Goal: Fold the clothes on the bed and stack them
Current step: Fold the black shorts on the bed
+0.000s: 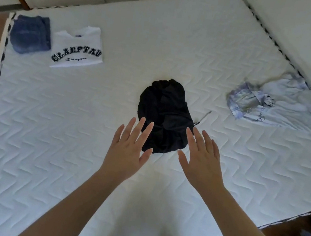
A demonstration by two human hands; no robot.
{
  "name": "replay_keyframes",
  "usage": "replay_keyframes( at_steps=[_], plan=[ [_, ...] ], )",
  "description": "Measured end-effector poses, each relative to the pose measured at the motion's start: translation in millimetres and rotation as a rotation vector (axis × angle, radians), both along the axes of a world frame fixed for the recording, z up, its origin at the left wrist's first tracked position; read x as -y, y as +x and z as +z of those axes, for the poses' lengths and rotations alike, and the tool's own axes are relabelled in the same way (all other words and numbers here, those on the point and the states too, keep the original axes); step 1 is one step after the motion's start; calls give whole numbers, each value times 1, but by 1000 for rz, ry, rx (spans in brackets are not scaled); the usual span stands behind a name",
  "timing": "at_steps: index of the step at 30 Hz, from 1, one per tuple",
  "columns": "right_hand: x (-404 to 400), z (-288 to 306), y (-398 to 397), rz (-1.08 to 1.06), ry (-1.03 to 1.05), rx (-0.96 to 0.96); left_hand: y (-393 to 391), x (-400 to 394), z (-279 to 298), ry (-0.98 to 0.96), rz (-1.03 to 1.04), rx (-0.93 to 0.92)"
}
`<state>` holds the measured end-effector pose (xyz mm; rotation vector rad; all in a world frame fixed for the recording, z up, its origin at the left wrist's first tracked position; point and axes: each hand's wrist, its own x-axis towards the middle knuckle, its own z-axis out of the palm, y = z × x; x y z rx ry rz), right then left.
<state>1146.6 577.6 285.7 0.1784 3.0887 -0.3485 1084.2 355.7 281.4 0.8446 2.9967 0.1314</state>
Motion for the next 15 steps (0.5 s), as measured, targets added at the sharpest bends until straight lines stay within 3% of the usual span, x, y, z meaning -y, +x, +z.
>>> replay_keyframes(
  at_steps=[6,15],
  plan=[
    [-64,-101,-93,5,-14,74,-32,-35,-78,27,122,59],
    [-90,-245,-173,118,0,267,-74,-65,-216,27,194,239]
  ],
)
